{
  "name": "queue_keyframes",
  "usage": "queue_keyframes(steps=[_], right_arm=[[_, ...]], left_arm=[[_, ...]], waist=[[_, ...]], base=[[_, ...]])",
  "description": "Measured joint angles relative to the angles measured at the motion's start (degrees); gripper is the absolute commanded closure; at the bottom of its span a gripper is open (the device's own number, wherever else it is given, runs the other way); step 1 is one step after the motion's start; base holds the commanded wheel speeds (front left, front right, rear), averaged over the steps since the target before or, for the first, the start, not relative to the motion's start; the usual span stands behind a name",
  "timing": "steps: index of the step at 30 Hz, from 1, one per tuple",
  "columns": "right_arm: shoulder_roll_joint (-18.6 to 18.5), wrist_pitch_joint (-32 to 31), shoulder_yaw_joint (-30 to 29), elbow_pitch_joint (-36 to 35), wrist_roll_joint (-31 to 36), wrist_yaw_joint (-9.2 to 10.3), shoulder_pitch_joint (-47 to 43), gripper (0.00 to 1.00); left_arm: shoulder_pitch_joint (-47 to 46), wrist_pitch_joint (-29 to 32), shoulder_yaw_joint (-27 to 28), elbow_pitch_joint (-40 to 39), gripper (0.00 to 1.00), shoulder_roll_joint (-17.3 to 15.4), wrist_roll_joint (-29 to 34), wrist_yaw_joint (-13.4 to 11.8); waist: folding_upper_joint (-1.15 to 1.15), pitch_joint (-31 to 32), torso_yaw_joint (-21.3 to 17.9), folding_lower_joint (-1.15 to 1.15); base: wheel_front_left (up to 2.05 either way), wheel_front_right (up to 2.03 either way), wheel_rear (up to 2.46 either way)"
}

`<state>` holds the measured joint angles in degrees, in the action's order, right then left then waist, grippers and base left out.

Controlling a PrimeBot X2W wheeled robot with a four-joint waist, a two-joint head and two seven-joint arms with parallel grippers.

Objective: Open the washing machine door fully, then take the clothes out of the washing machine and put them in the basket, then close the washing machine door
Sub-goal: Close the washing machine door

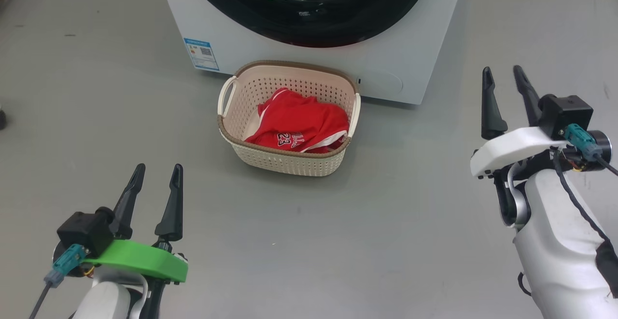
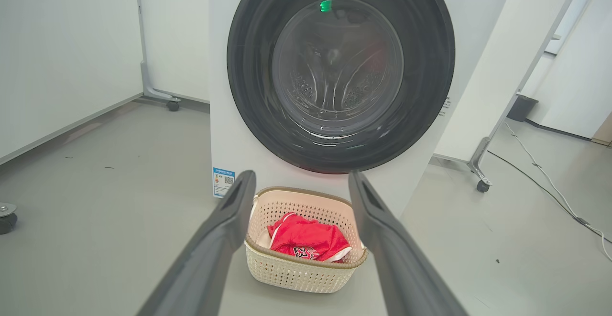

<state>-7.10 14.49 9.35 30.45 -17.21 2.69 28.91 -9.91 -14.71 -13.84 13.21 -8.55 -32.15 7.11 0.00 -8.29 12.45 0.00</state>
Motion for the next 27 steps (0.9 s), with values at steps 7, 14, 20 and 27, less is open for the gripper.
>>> queue_keyframes(steps=[7, 14, 20, 27], right_arm=[[0.6, 0.0, -0.9, -3.6, -0.1, 0.51, -4.9, 0.00], [1.1, 0.0, -2.1, -8.0, 0.2, 1.08, -9.8, 0.00], [1.8, 0.0, -2.2, -11.1, 0.6, 1.56, -13.4, 0.00], [2.1, 0.0, -3.2, -14.0, 1.2, 2.08, -17.0, 0.00]], left_arm=[[0.9, 0.0, 0.3, -1.2, 0.00, -0.4, 1.3, 0.0], [1.3, 0.0, 2.5, -2.7, 0.00, 0.4, 1.2, 0.0], [2.3, 0.0, 3.4, -3.2, 0.00, 0.4, 1.5, 0.0], [2.5, 0.0, 2.5, -3.5, 0.00, 0.5, 2.5, 0.0]], waist=[[0.00, 1.4, -2.1, 0.00], [0.00, 1.9, -3.8, 0.00], [0.00, 2.1, -5.2, 0.00], [0.00, 2.0, -6.3, 0.00]], base=[[0.00, 0.00, 0.00], [0.00, 0.00, 0.00], [0.00, 0.00, 0.00], [0.00, 0.00, 0.00]])
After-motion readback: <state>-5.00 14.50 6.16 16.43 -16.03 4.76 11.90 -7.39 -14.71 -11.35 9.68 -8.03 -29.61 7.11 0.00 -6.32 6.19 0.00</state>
